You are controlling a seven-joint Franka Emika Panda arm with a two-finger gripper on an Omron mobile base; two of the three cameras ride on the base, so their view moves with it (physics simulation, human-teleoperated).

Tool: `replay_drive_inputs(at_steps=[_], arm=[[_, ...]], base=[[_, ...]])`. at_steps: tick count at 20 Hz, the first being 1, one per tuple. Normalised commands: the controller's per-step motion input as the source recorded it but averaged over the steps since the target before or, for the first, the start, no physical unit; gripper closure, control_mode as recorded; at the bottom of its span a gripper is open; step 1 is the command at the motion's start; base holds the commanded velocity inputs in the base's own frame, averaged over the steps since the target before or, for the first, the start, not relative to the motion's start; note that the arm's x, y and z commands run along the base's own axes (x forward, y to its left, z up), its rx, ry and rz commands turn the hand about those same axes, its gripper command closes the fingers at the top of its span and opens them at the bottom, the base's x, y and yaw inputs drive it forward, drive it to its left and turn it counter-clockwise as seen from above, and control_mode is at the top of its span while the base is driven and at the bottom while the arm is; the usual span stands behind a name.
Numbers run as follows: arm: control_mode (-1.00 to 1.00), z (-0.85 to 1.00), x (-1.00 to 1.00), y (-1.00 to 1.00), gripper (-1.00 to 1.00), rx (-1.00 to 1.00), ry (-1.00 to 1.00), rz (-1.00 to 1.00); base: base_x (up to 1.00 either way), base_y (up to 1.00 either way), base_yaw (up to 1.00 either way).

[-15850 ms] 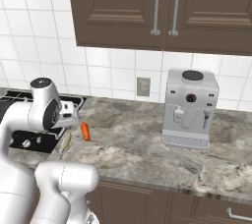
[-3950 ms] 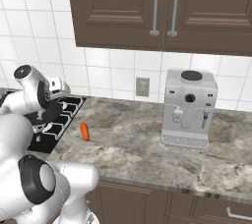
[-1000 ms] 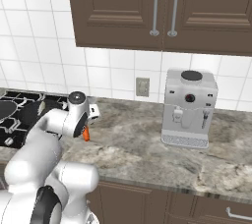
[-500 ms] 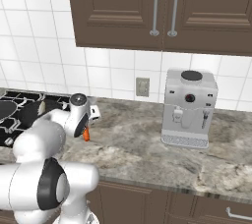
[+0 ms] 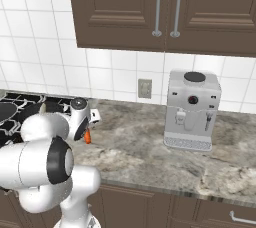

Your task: Place both pans onto different burners. Then place the carrot and the fish on different pans.

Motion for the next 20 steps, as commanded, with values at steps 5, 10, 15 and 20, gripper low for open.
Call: replay_drive_inputs(at_steps=[5, 10, 15, 20], arm=[[-1.00, -0.23, 0.25, 0.00, -1.00, 0.00, 0.00, 0.00], [-1.00, -0.30, 0.25, 0.06, -1.00, -0.01, 0.00, 0.00], [-1.00, -0.30, 0.25, 0.08, -1.00, -0.01, 0.01, 0.00], [-1.00, -0.29, 0.26, 0.01, -1.00, 0.00, 0.01, 0.00]], base=[[0.00, 0.00, 0.00], [0.00, 0.00, 0.00], [0.00, 0.00, 0.00], [0.00, 0.00, 0.00]])
